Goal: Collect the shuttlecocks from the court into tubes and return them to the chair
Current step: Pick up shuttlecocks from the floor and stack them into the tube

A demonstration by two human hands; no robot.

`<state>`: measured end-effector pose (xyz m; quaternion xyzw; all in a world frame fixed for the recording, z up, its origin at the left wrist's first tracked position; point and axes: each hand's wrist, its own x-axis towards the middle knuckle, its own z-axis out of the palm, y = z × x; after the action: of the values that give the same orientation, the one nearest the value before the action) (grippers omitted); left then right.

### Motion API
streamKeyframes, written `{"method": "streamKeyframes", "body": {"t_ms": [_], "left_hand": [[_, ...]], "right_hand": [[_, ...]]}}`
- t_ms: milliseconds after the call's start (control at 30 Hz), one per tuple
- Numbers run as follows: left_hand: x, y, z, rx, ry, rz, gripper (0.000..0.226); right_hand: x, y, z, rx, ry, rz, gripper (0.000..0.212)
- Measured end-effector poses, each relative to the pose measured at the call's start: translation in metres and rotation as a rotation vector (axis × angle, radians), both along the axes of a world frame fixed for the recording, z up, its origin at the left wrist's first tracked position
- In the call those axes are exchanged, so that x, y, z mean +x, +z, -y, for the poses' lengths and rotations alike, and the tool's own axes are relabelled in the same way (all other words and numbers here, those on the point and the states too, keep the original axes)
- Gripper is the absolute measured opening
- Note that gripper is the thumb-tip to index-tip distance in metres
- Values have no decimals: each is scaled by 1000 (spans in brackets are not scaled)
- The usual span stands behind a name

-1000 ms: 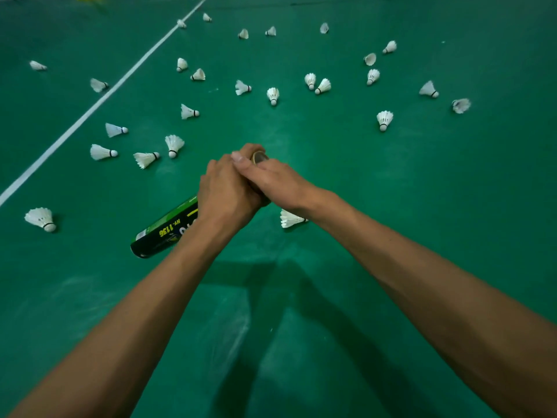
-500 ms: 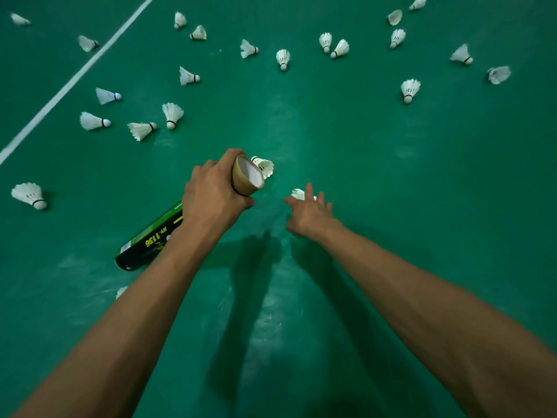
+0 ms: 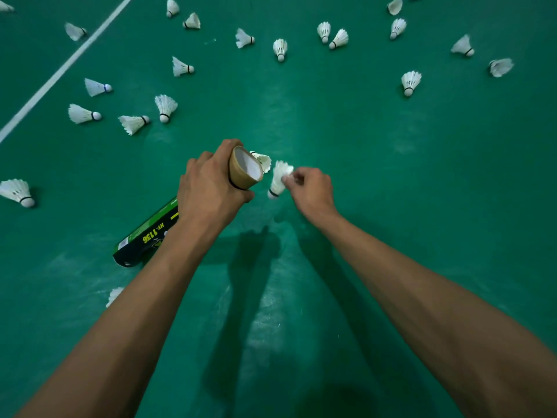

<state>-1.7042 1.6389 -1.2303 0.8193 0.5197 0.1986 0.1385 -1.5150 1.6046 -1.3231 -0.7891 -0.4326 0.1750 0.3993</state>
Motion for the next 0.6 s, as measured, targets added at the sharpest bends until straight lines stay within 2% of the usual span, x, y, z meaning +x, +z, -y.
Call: {"method": "streamKeyframes", "body": {"t_ms": [133,233,433,500,600], "left_hand": [[0,6,-3,14,0,9,84],[1,11,-7,14,7,39,82],[-13,19,-6,47,85,139,78],[-21,24,-7,52,107,165,79],[-30,31,-10,41,143,223,81]], "right_hand": [[-10,73,-9,390,-87,-260,28],[-23,114,-9,508,-6,-246,25],[-52,147,2,449,100,-64,21],[-65,151,8,384,226,-34,22],[-85,153,11,180,420,77,42]]}}
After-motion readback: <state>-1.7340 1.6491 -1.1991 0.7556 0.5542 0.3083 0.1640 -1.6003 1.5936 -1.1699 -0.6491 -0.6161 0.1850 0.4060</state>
